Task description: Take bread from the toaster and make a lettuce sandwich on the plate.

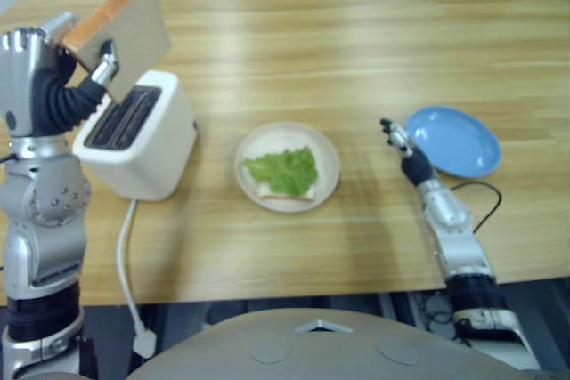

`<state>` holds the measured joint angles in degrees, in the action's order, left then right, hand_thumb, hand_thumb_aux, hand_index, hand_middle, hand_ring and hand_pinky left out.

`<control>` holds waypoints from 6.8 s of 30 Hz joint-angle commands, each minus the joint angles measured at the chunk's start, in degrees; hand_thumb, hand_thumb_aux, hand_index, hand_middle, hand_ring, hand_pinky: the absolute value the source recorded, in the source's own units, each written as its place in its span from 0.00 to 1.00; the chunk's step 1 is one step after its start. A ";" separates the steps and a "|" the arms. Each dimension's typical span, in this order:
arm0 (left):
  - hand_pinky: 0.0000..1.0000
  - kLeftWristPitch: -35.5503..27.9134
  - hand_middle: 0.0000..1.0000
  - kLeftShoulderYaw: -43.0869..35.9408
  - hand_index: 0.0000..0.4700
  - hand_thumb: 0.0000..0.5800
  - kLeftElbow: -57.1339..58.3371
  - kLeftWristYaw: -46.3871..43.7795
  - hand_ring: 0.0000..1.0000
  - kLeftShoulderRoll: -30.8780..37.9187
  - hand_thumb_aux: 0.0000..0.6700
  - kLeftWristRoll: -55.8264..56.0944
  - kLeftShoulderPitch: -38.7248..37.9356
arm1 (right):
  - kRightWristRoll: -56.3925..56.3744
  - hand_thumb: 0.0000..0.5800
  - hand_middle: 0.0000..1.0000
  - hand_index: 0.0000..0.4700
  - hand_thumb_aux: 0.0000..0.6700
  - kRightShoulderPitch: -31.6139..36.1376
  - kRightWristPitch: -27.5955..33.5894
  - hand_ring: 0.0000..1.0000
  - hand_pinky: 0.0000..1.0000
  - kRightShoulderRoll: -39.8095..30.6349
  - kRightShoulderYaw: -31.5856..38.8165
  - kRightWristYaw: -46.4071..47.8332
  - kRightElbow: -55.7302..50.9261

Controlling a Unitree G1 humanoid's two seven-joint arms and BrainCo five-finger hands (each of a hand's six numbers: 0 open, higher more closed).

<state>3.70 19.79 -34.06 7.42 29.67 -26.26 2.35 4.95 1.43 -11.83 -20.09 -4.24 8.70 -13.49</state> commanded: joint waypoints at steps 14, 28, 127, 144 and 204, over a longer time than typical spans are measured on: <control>1.00 5.54 1.00 -33.73 0.98 1.00 32.47 -23.14 1.00 -14.80 1.00 14.28 5.92 | 0.18 0.00 0.00 0.00 0.00 1.57 -0.73 0.00 0.00 1.00 0.41 -0.42 -3.11; 1.00 11.91 1.00 -37.48 0.98 1.00 56.16 -32.51 1.00 -13.18 1.00 13.74 20.80 | 0.12 0.00 0.00 0.00 0.00 1.79 -1.12 0.00 0.00 0.94 0.31 -0.31 -4.10; 0.00 13.43 0.00 -28.50 0.00 0.00 37.69 -1.28 0.00 1.87 0.00 -5.68 20.99 | 62.70 0.00 0.00 0.00 0.00 5.73 -1.77 0.00 0.00 -12.69 31.01 -28.51 16.40; 1.00 7.21 1.00 -24.75 0.98 1.00 27.90 -47.90 1.00 17.74 1.00 32.63 9.35 | 6.05 1.00 1.00 0.98 1.00 -2.30 -4.21 1.00 1.00 -28.02 9.55 8.49 22.17; 0.00 -3.57 0.00 -22.17 0.00 0.00 27.47 -29.47 0.00 -7.25 0.00 26.07 8.85 | 9.07 0.00 0.00 0.00 0.00 8.99 -5.99 0.00 0.00 -13.05 13.53 -0.34 12.30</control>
<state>6.33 -6.16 5.89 -27.20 26.13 -3.54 15.30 19.42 14.32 -20.44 -34.20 14.53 8.13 -10.54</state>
